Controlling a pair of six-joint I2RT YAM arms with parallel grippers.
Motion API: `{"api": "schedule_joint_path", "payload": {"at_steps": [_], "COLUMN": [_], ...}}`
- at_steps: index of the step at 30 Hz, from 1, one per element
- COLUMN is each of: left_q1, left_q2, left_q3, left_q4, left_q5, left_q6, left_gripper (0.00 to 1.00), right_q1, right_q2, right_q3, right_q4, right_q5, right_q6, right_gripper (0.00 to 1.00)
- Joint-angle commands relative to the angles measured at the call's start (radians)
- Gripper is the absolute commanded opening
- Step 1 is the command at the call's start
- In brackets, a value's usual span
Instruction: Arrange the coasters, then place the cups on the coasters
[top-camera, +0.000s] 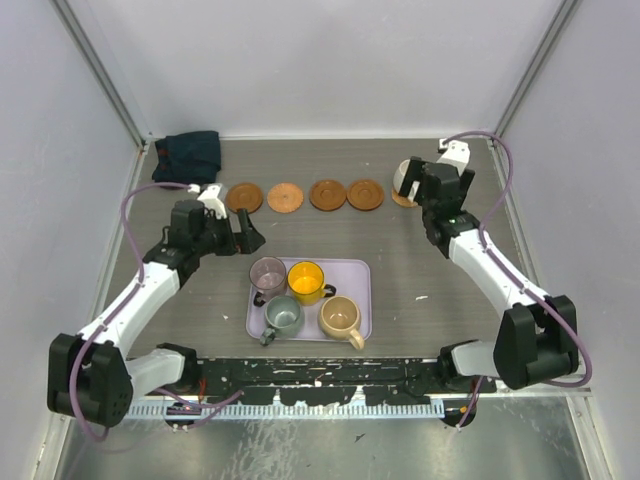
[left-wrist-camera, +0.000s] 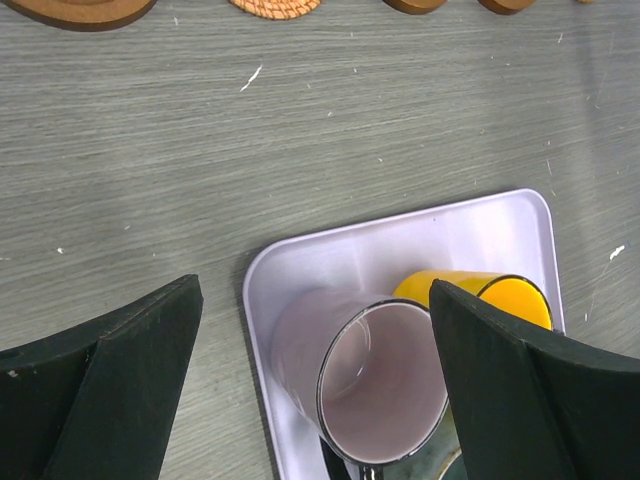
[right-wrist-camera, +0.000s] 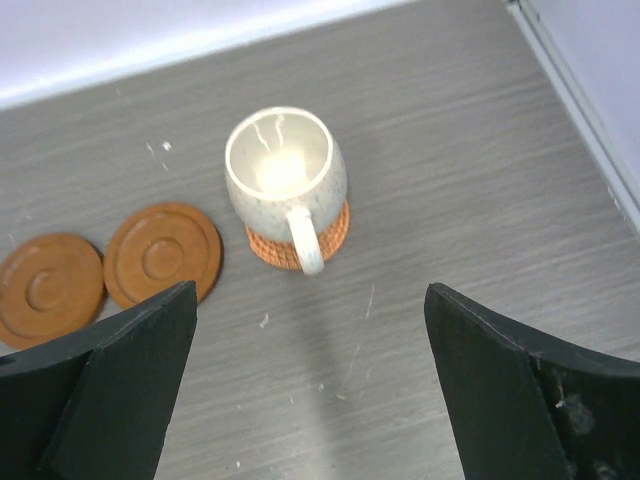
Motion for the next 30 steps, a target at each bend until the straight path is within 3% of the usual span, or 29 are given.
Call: {"api": "schedule_joint_path", "payload": {"at_steps": [1,6,8,10,19,30], "left_q1": [-0.004,-0.003,-0.004,-0.004,-0.003,-0.004], "left_q2": [0.046,0.110,0.127,0.138,0.118,0.119], "left_q3": [0.069,0.092,0.095,0.095,0.091,0.078], "left_q4": [0.045,0.068,0.080,0.086,0.068,0.070], "left_q5": [0.021,0.041,0.060,0.073,0.035,0.018], "left_q6": [0.006,-0.006,-0.013,-0.014,0.023,0.034], "left_gripper": [0.98,0.98,0.98,0.98,0.98,0.98], "right_q1": [0.000,-0.008,-0.021,-0.035,-0.116,-0.114], "right_q2": [-0.016,0.107,0.168,0.225,0.484,0.403], "right_q3": [0.027,0.156,0.220,0.282,0.589,0.373], "right_q4": [0.122,0.056,0.014,-0.010,-0.221,-0.199], "right_q5": [0.022,0.111,0.119,0.122,0.103,-0.117], "right_q6": [-0.054,-0.067,-0.059,-0.056,-0.032,-0.020], "right_gripper": [1.00,0.75,0.57,0.50,0.53,0.52]}}
